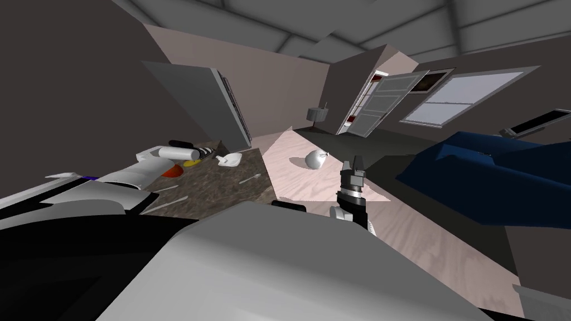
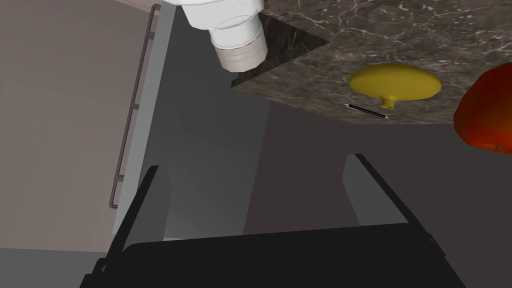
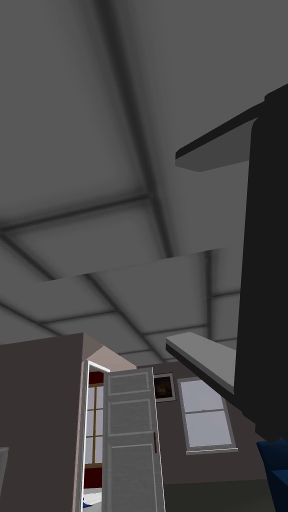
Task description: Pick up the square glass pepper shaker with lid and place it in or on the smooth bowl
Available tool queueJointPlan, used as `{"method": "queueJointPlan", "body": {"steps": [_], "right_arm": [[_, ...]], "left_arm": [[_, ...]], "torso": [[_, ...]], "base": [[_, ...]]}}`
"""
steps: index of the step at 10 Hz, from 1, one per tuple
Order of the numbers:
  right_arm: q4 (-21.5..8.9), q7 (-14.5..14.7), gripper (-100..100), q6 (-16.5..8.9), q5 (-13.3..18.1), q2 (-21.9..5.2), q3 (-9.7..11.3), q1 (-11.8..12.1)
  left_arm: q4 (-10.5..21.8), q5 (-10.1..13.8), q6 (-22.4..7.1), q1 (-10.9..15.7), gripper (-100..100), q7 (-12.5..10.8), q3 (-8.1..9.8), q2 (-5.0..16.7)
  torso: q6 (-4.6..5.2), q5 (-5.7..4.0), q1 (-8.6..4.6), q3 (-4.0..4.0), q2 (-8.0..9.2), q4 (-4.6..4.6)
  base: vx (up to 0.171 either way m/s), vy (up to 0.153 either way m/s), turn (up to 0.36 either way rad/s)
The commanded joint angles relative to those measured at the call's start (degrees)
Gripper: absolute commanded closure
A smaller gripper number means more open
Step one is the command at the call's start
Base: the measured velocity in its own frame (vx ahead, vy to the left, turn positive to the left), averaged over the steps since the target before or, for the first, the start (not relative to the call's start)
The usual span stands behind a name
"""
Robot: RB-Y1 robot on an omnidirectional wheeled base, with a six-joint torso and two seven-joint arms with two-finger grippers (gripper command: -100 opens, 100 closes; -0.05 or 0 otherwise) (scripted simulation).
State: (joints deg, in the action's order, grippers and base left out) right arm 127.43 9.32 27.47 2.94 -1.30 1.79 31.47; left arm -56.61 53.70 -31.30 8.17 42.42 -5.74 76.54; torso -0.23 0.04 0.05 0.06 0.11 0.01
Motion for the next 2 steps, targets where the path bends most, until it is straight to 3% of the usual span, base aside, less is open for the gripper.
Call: {"method": "queueJointPlan", "body": {"steps": [1,2], "right_arm": [[0.0,0.0,0,0.0,0.0,0.0,0.0,0.0],[0.0,0.0,0,0.0,0.0,0.0,0.0,0.0]], "left_arm": [[0.0,0.0,0.0,0.0,0,0.0,0.0,0.0],[0.0,0.0,0.0,0.0,0,0.0,0.0,0.0]], "torso": [[0.0,0.0,0.0,0.0,0.0,0.0],[0.0,0.0,0.0,0.0,0.0,0.0]], "base": [[0.0,0.0,0.0],[0.0,0.0,0.0]]}}
